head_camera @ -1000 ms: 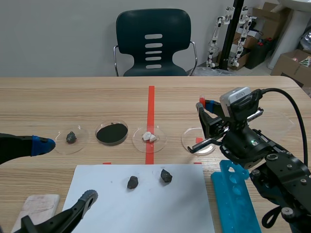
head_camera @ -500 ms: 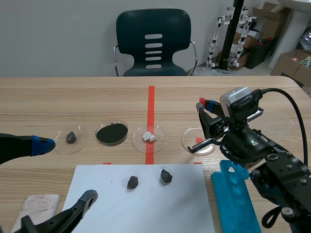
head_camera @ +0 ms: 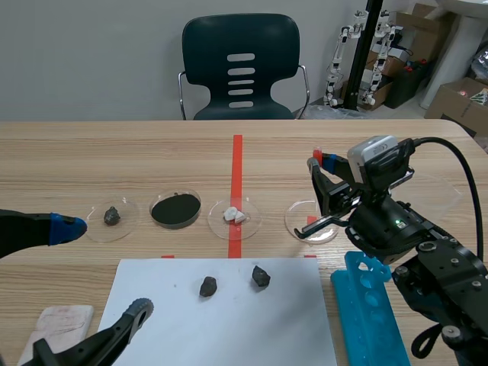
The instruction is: Draw acid from the petri dish
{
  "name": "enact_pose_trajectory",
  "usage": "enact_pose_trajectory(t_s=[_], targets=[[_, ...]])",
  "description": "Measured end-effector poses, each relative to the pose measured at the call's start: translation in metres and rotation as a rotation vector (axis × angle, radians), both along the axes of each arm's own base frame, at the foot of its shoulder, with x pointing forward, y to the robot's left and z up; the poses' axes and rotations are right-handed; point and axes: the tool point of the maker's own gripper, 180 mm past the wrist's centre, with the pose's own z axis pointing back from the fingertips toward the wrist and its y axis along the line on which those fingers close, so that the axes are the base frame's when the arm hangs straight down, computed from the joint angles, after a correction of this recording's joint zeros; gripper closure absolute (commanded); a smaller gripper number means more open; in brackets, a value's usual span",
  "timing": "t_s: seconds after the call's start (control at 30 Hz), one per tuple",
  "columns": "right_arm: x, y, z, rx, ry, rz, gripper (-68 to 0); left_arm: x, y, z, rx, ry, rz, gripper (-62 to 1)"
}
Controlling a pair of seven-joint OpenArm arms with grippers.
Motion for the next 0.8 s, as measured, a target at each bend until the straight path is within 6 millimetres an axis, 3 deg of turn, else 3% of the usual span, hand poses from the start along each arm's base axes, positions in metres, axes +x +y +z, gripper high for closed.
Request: enact_pose_trajectory(t_s=[0.8], targets=[[-0.007, 0.001, 0.023, 0.05, -0.08, 0.076, -8.1, 0.0, 0.0, 0.0, -0.001, -0.001, 0.0, -62.3]])
